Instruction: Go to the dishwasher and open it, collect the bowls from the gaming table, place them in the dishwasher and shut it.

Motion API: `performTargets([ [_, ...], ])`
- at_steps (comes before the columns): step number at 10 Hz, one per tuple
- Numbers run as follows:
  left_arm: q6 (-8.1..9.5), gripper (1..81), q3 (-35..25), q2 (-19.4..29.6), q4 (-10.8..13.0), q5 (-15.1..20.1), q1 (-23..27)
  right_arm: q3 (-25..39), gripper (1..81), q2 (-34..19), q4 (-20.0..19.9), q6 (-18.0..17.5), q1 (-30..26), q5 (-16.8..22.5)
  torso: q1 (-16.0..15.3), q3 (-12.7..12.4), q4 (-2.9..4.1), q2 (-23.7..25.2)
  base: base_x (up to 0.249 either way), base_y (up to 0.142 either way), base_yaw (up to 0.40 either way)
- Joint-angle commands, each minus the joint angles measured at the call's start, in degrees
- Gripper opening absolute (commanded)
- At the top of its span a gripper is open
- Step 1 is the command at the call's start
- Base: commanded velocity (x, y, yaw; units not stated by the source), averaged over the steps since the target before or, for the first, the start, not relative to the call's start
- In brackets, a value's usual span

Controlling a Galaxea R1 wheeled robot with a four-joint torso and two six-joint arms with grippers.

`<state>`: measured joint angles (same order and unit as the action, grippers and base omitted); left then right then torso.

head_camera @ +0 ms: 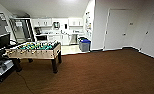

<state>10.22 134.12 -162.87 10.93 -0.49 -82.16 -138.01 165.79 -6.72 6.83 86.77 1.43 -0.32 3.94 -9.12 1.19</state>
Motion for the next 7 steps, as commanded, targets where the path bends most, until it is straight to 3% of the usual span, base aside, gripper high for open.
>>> performTargets([
  [1, -0.46, 81.1, -1.05, 0.43, 0.05, 2.51, 3.19, 0.65, 81.1, -0.17, -0.40, 0.20, -2.87, 3.40, 0.00, 0.00, 0.00, 0.00, 0.101, 0.000, 0.000],
  [7, -0.46, 81.1, -1.05, 0.52, 0.05, 2.51, 3.02, -0.49, 81.1, 0.35, -0.14, 0.20, -2.79, 3.41, 0.02, -0.02, 0.00, 0.00, 0.108, 0.000, 0.000],
])
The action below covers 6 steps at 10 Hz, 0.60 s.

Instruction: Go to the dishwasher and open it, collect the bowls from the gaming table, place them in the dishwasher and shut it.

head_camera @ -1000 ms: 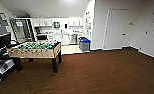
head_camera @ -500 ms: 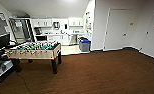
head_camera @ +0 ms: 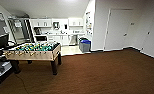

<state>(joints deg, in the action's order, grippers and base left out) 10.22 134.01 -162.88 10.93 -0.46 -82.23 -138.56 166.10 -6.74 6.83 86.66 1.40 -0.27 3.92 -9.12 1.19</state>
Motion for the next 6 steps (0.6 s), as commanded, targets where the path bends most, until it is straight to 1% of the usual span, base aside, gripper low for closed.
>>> performTargets([
  [1, -0.46, 81.1, -0.94, 0.44, 0.05, 2.48, 3.08, -0.56, 81.1, 0.48, -0.11, 0.20, -2.67, 3.43, 0.00, 0.00, 0.00, 0.00, 0.124, 0.000, 0.000],
  [6, -0.46, 81.1, -1.03, 0.80, -0.04, 2.48, 3.08, -1.18, 81.1, 1.02, -0.11, 0.20, -3.02, 3.43, -0.02, 0.02, 0.00, 0.00, 0.132, 0.000, 0.000],
])
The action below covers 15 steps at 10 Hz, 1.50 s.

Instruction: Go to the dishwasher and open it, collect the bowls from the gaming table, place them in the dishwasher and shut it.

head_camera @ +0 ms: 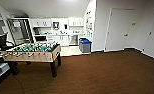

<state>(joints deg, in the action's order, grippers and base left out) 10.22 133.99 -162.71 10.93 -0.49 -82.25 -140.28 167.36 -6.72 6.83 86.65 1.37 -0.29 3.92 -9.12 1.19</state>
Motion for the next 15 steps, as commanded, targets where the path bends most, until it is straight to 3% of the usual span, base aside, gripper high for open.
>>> performTargets([
  [1, -0.46, 81.1, -1.01, 0.45, -0.04, 2.51, 3.10, 0.46, 81.1, -0.25, -0.14, 0.20, -3.01, 3.47, 0.00, 0.00, 0.00, 0.00, 0.133, 0.000, 0.000],
  [12, -0.55, 81.1, -1.01, 0.45, 0.05, 2.33, 2.66, 0.45, 81.1, -0.51, -0.49, 0.20, -2.40, 2.33, 0.00, 0.00, 0.00, 0.00, 0.133, 0.000, 0.000],
  [15, -0.55, 81.1, -0.92, 1.24, 0.05, -1.97, 2.23, 0.28, 81.1, -1.13, -0.58, -0.32, -2.66, 2.24, 0.00, 0.00, 0.00, 0.00, 0.133, 0.000, 0.000],
])
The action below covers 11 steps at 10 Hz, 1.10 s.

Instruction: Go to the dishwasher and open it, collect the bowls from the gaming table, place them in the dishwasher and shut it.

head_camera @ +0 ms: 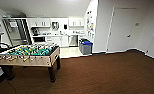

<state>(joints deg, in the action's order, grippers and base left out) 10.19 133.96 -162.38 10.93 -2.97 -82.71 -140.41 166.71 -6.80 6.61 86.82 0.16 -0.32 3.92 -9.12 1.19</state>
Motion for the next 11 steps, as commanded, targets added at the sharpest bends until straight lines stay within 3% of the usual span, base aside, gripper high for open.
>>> performTargets([
  [1, -0.35, 81.1, -0.98, 1.26, -0.22, -2.47, 2.51, 0.32, 81.1, -0.65, -0.49, -0.19, -2.92, 3.27, 0.00, 0.00, 0.00, 0.00, 0.134, 0.000, 0.000],
  [11, -0.08, 81.1, -0.89, 1.70, -0.48, -2.47, 2.07, -1.43, 81.1, 0.32, -0.31, -0.19, -2.74, 3.44, 0.02, 0.00, 0.00, 0.00, 0.139, 0.000, 0.000],
])
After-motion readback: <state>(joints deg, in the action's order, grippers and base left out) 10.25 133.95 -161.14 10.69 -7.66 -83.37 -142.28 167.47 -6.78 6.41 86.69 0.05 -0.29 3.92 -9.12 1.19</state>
